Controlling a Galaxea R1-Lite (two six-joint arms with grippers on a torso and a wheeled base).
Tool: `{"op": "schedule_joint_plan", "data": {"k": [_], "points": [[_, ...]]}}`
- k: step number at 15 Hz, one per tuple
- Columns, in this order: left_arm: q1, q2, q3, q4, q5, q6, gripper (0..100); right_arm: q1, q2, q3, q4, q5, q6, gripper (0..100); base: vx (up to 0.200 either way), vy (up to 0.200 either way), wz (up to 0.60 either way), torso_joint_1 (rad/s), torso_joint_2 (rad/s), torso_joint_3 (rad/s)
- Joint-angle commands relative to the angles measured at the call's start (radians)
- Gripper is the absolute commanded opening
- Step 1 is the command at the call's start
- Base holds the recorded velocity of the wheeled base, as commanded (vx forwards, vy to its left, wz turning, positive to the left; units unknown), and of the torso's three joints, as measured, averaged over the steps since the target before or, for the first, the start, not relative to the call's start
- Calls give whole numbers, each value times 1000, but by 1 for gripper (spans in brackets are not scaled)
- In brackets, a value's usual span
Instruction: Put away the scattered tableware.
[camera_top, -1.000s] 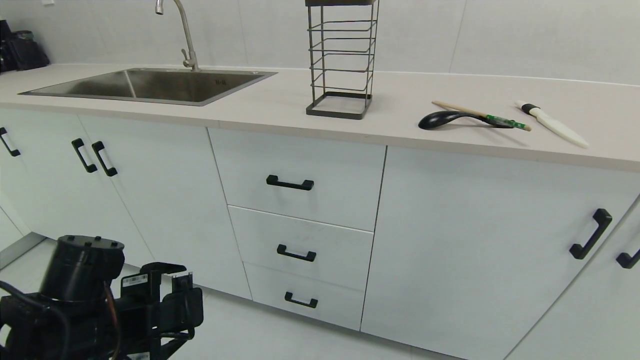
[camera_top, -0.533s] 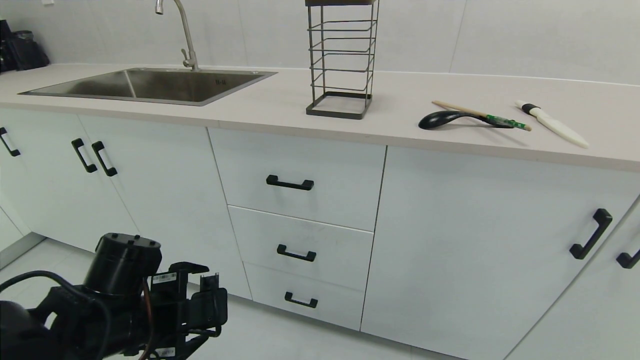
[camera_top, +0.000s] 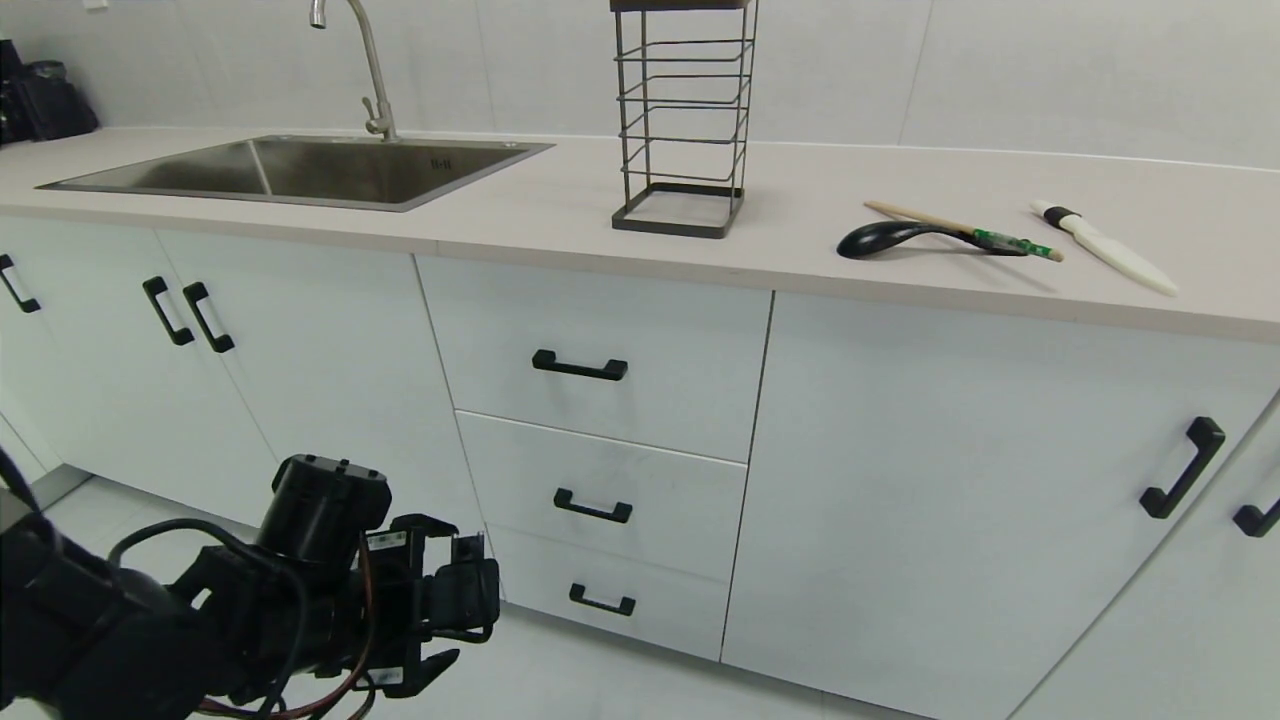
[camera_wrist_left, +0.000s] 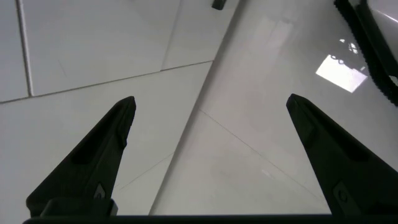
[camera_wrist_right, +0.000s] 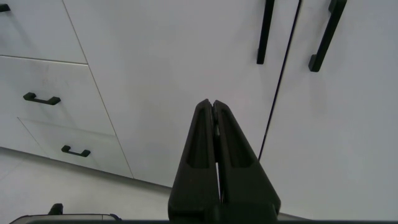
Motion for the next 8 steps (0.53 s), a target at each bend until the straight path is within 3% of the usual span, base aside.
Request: {"op": "schedule_joint_plan", "data": {"k": [1,4,6,8], "points": [[5,96,-4,-85,-19,0,100,0,1,0,0,1,0,0,0,0,0,0,0,0],[2,157,-21,-162,-41,1,100,0,1,0,0,1,0,0,0,0,0,0,0,0],[-14,205,-81,-174,-136,12,100,0,1,0,0,1,0,0,0,0,0,0,0,0],[-29,251,-153,-173,-192,50,100,0,1,0,0,1,0,0,0,0,0,0,0,0]]}}
